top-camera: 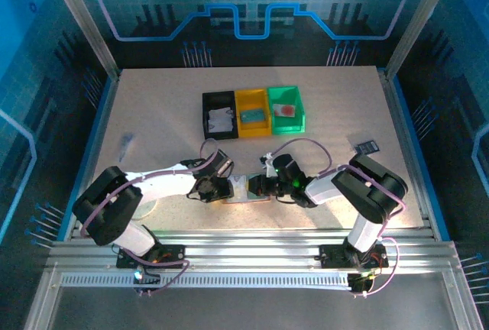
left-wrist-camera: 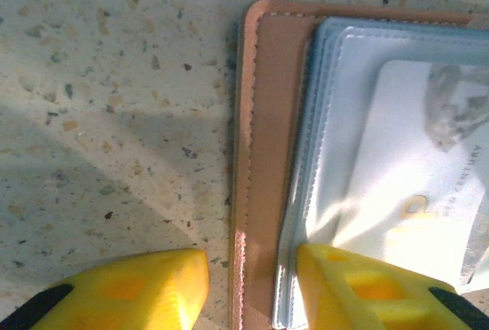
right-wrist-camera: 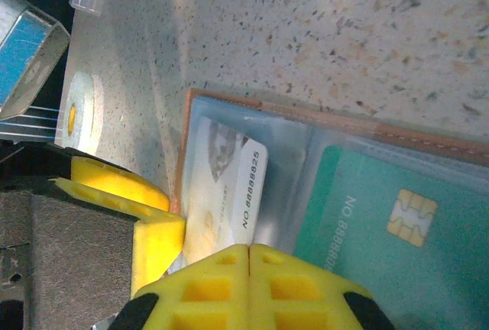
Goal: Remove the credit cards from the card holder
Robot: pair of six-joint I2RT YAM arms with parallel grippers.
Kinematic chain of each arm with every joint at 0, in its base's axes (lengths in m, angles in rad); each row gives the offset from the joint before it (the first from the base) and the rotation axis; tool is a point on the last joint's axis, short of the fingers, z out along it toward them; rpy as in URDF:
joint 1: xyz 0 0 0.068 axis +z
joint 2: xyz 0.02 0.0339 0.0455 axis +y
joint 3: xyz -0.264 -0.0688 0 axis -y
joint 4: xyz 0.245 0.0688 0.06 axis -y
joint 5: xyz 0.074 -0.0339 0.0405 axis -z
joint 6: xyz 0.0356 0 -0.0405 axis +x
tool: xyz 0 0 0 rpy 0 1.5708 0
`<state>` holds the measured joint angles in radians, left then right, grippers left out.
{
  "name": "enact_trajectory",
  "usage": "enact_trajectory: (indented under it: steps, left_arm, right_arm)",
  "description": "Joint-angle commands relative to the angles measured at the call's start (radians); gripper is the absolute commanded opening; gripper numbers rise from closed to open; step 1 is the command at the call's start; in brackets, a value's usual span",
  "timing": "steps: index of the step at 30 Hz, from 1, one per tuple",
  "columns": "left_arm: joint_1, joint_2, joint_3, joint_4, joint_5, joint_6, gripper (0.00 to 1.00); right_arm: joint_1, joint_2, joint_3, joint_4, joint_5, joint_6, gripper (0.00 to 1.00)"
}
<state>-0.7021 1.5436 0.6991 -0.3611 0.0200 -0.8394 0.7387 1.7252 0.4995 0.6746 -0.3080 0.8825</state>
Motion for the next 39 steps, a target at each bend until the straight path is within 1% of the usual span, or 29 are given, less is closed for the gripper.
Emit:
enact_trajectory:
  steps: [1, 12, 17, 27, 39]
  left_arm:
    - [-0.030, 0.178, -0.134, 0.286, 0.137, -0.007, 0.43]
    - [-0.027, 0.105, -0.178, 0.305, 0.116, -0.018, 0.53]
    - [-0.025, 0.068, -0.183, 0.298, 0.110, -0.016, 0.60]
    - [-0.024, -0.021, -0.168, 0.218, 0.053, 0.000, 0.64]
    - [-0.022, -0.031, -0.153, 0.189, 0.051, 0.014, 0.65]
  right_arm:
    - [-0.020, -0.011, -0.043, -0.114, -0.005, -0.005, 0.00]
    - [-0.034, -0.061, -0.045, -0.143, 0.000, -0.010, 0.00]
    - [-0.036, -0.109, -0.037, -0.186, 0.003, -0.019, 0.00]
    - [-0.037, -0.195, 0.006, -0.331, 0.027, -0.056, 0.00]
    - [-0.053, -0.246, 0.031, -0.437, 0.038, -0.086, 0.00]
